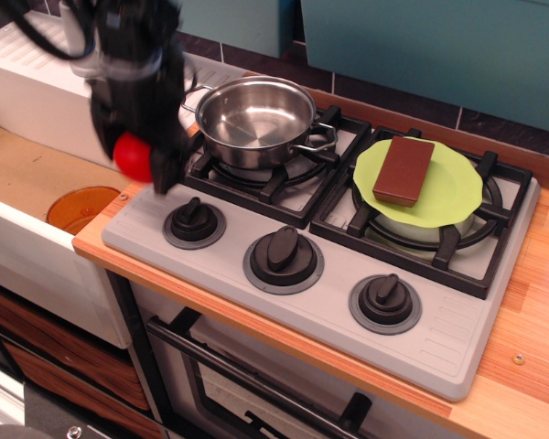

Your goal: Put chocolate on plate and apple in pot or pan on stove

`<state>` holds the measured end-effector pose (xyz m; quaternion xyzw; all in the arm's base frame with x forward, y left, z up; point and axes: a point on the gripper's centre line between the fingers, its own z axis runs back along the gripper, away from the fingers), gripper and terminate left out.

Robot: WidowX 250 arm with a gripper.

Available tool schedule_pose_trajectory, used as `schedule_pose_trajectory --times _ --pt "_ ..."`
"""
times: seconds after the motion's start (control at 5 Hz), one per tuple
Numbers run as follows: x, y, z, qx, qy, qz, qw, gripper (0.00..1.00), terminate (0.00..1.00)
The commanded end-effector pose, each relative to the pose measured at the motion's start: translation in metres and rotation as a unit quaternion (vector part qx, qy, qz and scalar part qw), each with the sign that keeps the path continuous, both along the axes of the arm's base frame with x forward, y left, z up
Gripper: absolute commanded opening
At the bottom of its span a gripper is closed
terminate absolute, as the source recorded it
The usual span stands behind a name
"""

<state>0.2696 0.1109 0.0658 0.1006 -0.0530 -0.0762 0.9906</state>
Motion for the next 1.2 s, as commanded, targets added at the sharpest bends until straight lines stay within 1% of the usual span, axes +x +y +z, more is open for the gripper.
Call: schedule_pose_trajectory --times 0.0,0.2,0.4,0.6,0.8,1.0 --pt "0.027 -0.020 0.072 0.029 0.000 0.010 0.9995 0.00 0.00" --pt "0.042 -0.033 0.075 0.017 0.002 0.018 0.9997 0.00 0.00" --pt "0.057 -0.051 0.061 0.007 -0.016 0.019 0.9997 0.00 0.00" --pt "0.073 -0.068 0.053 0.004 -0.024 0.020 0.9995 0.00 0.00" --pt "0.088 -0.080 0.042 -0.004 -0.038 0.009 0.9992 0.00 0.00" --pt "0.096 -0.082 0.041 -0.010 -0.042 -0.003 0.9991 1.00 0.00"
